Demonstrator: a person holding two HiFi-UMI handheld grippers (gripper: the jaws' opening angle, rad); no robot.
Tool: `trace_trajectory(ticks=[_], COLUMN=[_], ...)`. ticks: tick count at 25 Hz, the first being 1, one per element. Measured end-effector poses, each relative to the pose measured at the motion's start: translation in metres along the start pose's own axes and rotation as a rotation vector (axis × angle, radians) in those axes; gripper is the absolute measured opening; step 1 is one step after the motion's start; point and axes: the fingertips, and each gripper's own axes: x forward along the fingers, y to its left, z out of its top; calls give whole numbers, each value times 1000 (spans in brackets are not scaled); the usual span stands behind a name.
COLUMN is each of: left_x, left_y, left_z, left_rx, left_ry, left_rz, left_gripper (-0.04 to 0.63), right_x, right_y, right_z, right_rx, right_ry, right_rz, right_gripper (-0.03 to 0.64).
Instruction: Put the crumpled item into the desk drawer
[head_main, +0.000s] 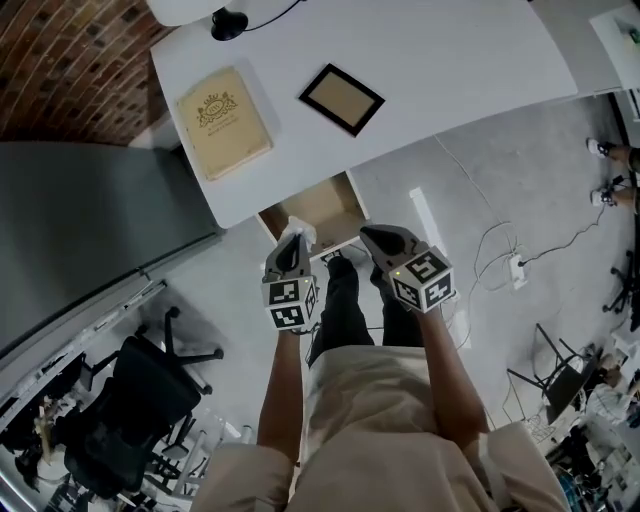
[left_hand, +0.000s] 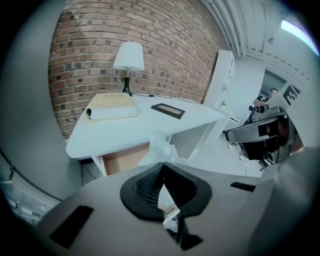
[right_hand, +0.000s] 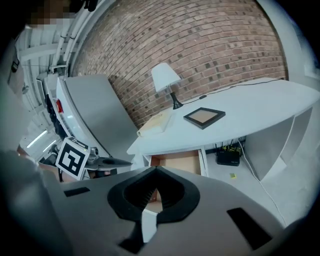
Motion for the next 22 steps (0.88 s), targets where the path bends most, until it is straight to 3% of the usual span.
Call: trace_trajectory(ticks=[6, 14, 22], left_x=[28, 76, 121], left_y=[2, -1, 11], left_z=[-19, -47, -75], left_rx=[111, 184, 139], left_ry=[46, 101, 146], left_rz=[-40, -99, -96], left_gripper=[17, 17, 17], right_x=[12, 46, 56], right_y=[-12, -28, -56], right_z=[-35, -97, -131], right_rx=[101, 205, 281], right_ry=[-57, -41, -79], right_rz=[-40, -46, -102], right_gripper=[23, 23, 23])
